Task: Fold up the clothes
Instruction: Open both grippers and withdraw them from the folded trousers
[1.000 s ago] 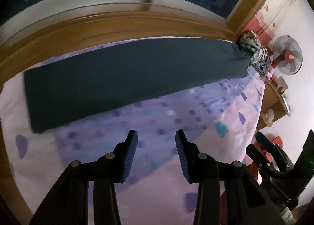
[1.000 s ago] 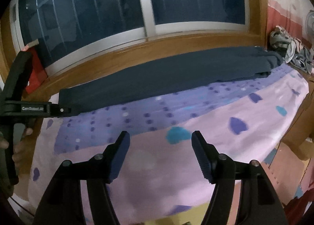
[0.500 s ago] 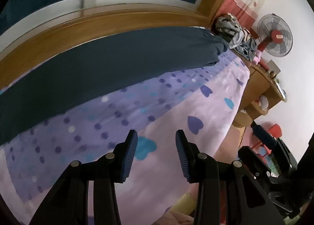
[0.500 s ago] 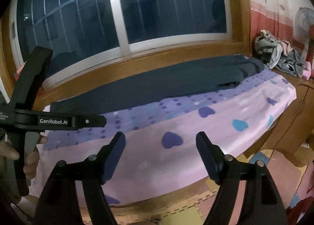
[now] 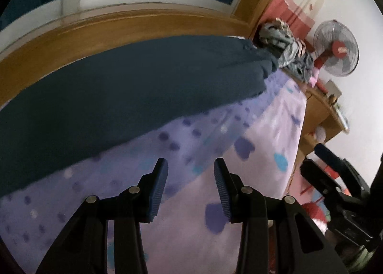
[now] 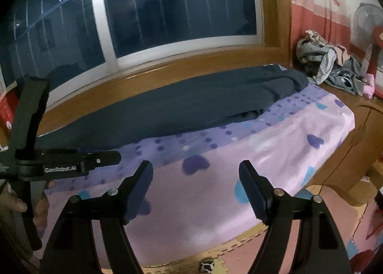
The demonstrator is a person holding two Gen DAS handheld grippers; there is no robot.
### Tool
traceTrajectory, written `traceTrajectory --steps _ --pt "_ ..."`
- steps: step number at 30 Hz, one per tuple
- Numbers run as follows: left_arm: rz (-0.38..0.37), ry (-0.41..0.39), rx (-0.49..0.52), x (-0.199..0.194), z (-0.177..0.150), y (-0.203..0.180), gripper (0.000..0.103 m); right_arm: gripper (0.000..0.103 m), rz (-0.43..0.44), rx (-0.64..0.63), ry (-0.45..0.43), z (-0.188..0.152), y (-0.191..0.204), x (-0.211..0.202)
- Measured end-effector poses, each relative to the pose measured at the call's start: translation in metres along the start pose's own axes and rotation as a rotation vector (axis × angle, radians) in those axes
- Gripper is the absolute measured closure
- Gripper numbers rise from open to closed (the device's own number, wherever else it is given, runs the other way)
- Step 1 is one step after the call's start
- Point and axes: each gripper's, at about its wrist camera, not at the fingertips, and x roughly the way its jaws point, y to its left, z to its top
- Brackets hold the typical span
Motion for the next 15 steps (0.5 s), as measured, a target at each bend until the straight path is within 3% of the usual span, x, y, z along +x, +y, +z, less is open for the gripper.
traceTrajectory --steps 7,15 --pt "-0.019 0.025 0.058 0.037 0.034 -0.02 0.063 0.028 -0.033 0.015 0.022 0.027 -0.029 0.032" --pt "-0.061 0.036 0.15 0.056 0.049 -0.045 0.063 0.028 -0.065 0.105 0.044 0.039 -0.058 0.059"
